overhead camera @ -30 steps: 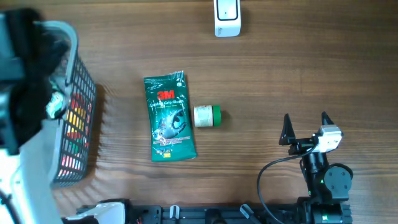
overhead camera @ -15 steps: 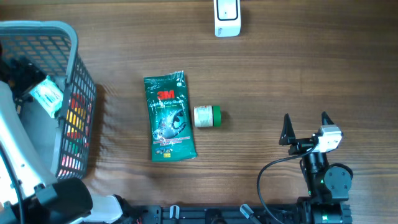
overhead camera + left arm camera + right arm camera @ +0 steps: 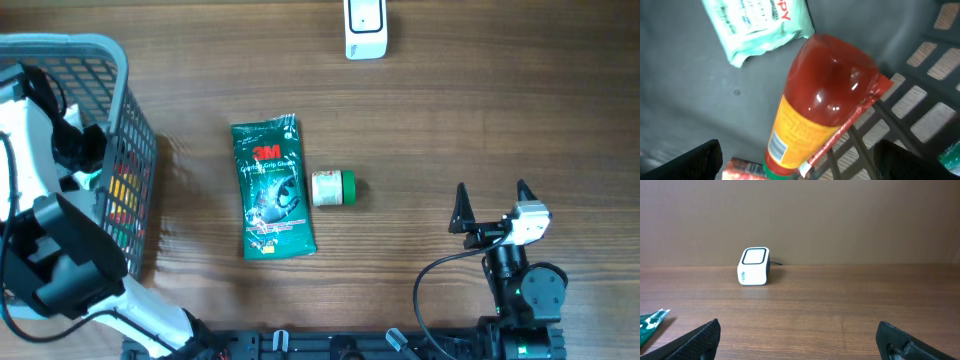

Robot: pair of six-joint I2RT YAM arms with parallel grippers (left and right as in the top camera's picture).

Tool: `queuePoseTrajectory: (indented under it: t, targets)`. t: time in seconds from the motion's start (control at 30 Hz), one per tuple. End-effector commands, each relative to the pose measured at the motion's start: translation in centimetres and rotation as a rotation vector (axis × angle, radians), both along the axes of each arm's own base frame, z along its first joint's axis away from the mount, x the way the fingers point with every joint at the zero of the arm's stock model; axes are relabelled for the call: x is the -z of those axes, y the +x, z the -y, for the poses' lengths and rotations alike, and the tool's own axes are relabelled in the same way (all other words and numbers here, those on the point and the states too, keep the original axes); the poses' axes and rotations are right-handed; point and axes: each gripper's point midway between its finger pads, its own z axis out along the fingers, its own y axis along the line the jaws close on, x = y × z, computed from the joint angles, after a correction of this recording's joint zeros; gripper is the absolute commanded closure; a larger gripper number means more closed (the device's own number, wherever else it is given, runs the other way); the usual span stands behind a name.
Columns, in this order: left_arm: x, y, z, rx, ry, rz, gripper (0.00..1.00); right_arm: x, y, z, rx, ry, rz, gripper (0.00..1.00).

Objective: Scan the item barcode
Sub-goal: 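Reach into the basket and grasp the red-capped sauce bottle with left gripper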

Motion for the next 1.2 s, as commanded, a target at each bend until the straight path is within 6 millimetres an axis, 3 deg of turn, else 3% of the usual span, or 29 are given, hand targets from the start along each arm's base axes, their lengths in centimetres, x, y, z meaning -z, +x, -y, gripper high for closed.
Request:
queuePoseTrajectory:
  t: [0.0, 0.33, 0.37, 0.43, 0.7, 0.77, 0.93, 1.1, 1.17]
  targets:
    - [2.9, 0.1, 1.0, 0.042, -0.097, -0.045, 0.0, -0.1, 0.0, -0.2, -0.008, -0.009, 0.007, 0.0]
    - [7.3, -1.4, 2.5, 0.035, -0.182, -0.131, 0.02, -0.1, 0.0, -0.2, -0.008, -0.009, 0.007, 0.0]
    - [7.7, -1.7, 2.7, 0.034, -0.19, -0.137, 0.05, -0.1, 0.0, -0.2, -0.008, -0.009, 0.007, 0.0]
    - [8.5, -2.4, 2.9, 0.025, -0.2, -0.15, 0.22, -0.1, 0.0, -0.2, -0.008, -0.009, 0.007, 0.0]
    - [8.4, -3.6, 1.1, -0.064, -0.161, -0.18, 0.46, -0.1, 0.0, -0.2, -0.008, -0.009, 0.007, 0.0]
    - [7.7, -3.4, 0.5, -0.084, -0.13, -0.181, 0.46, -0.1, 0.0, -0.2, -0.008, -0.009, 0.007, 0.0]
    - [2.4, -0.8, -1.1, -0.085, -0.071, -0.076, 0.46, -0.1, 0.0, -0.2, -0.008, -0.009, 0.007, 0.0]
    - [-7.3, 2.1, -2.7, -0.117, 0.052, 0.162, 0.46, -0.1, 0.0, -0.2, -0.008, -0.009, 0.007, 0.01]
    - [-12.2, 2.8, -2.5, -0.126, 0.093, 0.305, 0.46, -0.1, 0.0, -0.2, -0.008, -0.009, 0.007, 0.0]
